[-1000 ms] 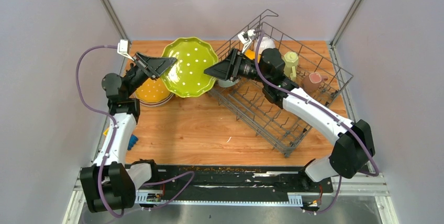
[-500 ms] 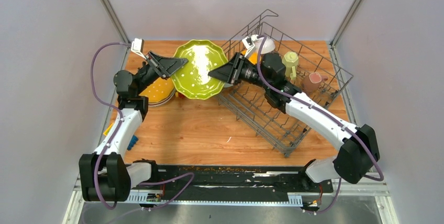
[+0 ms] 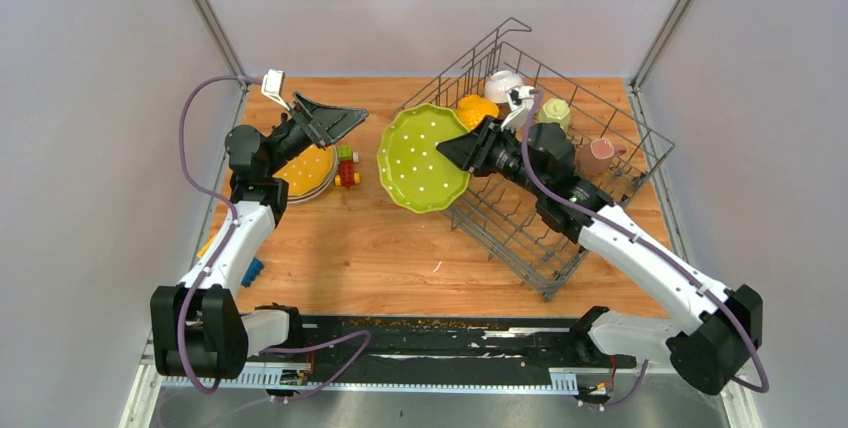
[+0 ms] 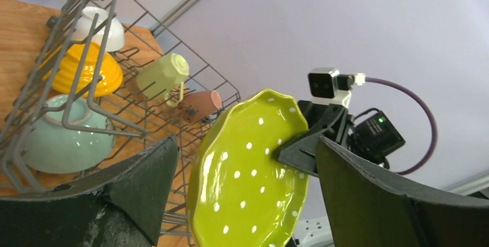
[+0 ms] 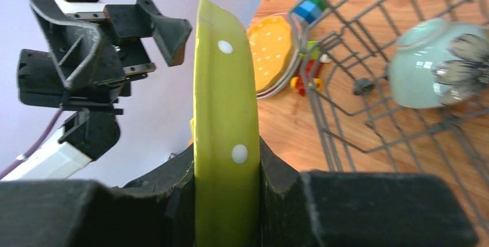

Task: Load the mixed dishes into the dish rack
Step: Pick up the plate at the center of the board.

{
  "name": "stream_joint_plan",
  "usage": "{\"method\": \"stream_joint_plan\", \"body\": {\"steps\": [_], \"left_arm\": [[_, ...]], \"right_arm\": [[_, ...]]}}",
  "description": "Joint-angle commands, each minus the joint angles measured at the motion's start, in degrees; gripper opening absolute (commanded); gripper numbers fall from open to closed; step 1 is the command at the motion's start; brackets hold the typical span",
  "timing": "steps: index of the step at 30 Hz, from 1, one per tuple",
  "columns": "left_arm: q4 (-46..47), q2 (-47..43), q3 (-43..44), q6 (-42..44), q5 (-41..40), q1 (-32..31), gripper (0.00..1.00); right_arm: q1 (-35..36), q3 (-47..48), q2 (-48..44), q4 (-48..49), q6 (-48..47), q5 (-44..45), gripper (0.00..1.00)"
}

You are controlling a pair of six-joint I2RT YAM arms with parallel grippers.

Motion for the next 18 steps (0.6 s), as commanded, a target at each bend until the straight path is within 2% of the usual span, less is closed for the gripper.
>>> {"method": "stream_joint_plan", "body": {"steps": [1,10,18], "left_arm": [[-4.4,-0.5,2.7,5.7,-0.1,-0.2,0.97],[-8.5,-0.5,3.3,8.3,-0.5,-0.2,1.00],[-15.4,-1.6,4.6,12.9,-1.0,-0.2,1.00]], "right_arm": [[-0.1,1.1,-8.6,4.2,-3.3,10.2,0.00],[-0.2,-0.5,-17.7,-2.1,-7.9,23.2,0.00],[-0.4,4.4,-18.2,-15.4,-13.4,37.1,0.00]]}}
